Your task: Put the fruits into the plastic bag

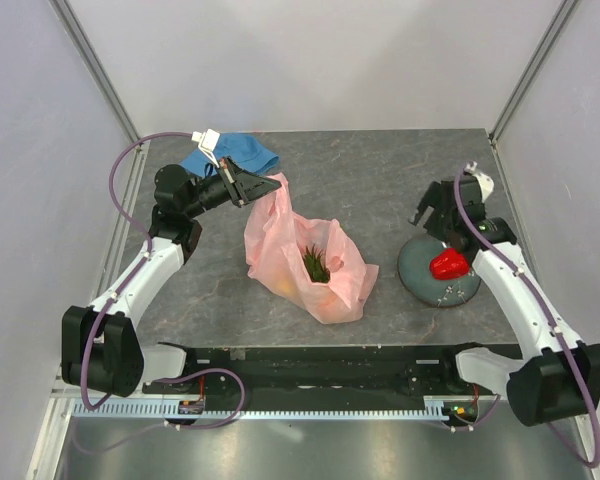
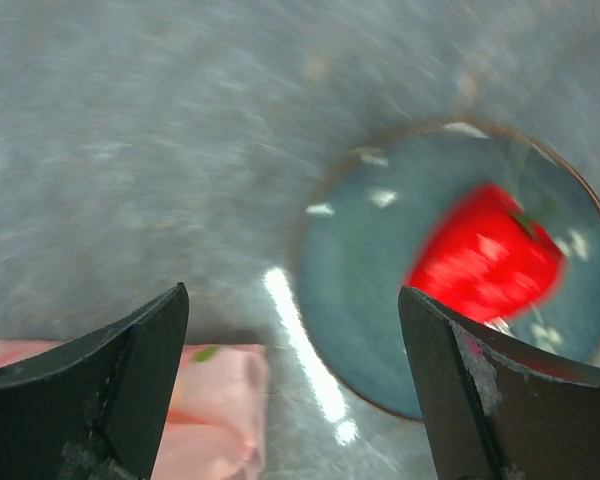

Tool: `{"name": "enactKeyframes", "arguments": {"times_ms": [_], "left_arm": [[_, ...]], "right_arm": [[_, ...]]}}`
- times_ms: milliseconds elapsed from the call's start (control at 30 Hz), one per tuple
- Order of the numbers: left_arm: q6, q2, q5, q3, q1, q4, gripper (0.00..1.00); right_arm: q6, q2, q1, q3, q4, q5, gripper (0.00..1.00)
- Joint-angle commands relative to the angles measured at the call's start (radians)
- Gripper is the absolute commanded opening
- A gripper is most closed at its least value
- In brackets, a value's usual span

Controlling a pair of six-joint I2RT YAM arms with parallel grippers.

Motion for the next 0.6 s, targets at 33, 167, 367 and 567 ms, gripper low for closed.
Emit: {"name": "enactKeyframes", "arguments": {"times_ms": [33, 167, 367, 567], "left_arm": [[0.031, -0.02, -0.001, 0.011, 0.006, 0.006, 0.02], [0.037, -0.017, -0.005, 0.015, 0.008, 0.003, 0.02], [0.041, -0.016, -0.002, 0.017, 0.008, -0.004, 0.02], [0.041, -0.013, -0.005, 0.012, 0.008, -0.004, 0.02]], "right_arm": [[0.104, -0.006, -0.21, -0.083, -0.072, -0.135, 0.93], [0.106, 0.032, -0.306, -0.088, -0.121, -0.12, 0.93], [0.106, 0.093, -0.373, -0.086, -0.138, -0.103, 0.93], [0.144, 0.152, -0.379, -0.128, -0.098, -0.12, 0.93]]}}
